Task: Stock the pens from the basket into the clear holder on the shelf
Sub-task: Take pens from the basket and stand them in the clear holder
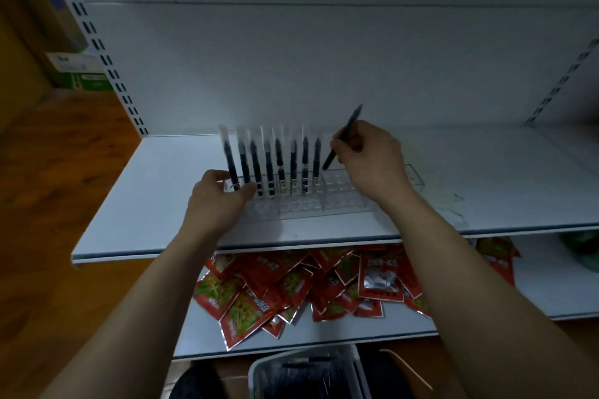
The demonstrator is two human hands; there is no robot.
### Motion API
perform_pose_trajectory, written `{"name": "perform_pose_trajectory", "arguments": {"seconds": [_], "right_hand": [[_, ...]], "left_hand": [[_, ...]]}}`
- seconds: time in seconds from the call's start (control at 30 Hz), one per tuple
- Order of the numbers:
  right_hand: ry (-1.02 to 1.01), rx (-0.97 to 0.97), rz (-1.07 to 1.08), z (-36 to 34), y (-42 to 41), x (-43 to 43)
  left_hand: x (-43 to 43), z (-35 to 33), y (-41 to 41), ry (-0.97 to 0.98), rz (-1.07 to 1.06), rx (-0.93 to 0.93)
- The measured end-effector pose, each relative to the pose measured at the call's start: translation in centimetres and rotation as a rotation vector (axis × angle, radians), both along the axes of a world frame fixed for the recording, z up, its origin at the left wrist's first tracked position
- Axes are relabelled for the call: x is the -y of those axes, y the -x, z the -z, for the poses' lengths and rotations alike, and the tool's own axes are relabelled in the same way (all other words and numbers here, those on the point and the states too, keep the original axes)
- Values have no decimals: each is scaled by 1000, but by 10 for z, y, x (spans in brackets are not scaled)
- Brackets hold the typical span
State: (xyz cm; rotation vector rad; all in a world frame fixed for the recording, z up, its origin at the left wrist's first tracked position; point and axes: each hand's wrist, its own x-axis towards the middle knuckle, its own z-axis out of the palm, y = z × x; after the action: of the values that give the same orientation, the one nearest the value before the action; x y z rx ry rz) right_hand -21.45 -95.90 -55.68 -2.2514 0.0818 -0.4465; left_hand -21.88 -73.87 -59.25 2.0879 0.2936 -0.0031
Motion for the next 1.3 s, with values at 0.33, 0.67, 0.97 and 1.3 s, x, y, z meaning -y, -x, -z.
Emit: {"name": "perform_pose_trajectory", "arguments": {"seconds": [0.33,0.67,0.97,1.3], "right_hand": [[59,-49,-78,-9,-4,15],[313,-159,-158,2,-2,0],[268,-329,-189,12,8,1],[270,-286,-158,13,93,-2]], "left_hand": [[-3,5,-8,61,9,24],[-1,7,-3,22,8,82],[-5,7,4,-116,9,144],[0,-2,73,-185,102,291]]}}
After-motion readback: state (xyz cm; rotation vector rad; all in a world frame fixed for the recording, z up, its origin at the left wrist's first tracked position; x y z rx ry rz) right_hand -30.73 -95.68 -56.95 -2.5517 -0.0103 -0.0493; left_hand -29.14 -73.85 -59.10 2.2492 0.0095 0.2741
